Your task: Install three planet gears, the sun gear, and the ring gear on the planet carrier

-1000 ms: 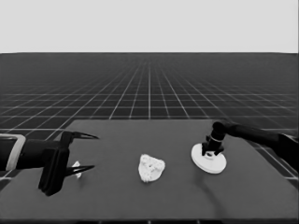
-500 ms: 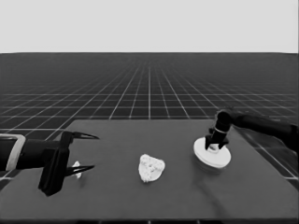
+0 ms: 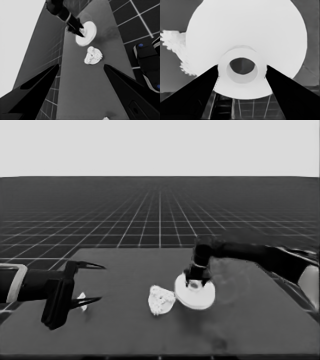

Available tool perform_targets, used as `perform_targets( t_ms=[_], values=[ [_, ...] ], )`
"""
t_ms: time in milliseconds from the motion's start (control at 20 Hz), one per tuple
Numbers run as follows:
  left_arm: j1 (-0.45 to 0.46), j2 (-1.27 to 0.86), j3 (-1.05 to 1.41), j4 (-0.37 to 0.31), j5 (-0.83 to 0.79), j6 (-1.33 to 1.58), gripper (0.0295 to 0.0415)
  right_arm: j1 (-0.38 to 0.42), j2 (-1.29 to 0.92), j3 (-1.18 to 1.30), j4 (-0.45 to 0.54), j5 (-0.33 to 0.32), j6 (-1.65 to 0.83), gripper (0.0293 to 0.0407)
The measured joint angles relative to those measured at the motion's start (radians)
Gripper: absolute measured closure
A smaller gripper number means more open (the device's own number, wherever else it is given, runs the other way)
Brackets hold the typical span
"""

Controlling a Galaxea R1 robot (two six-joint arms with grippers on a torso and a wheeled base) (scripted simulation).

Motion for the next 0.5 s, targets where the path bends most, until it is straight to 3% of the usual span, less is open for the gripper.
perform_targets(
  t_ms=[150,400,500],
  values=[
    [0.0,0.0,0.0,0.0,0.0,0.0,0.0326,-0.016,0.35,-0.194,-0.012,-0.018,0.095,0.0349],
    [0.0,0.0,0.0,0.0,0.0,0.0,0.0326,-0.019,0.432,-0.295,-0.013,-0.017,0.078,0.0349],
    [0.0,0.0,0.0,0.0,0.0,0.0,0.0326,-0.082,0.443,-0.331,-0.074,0.0,0.058,0.0349]
  ],
)
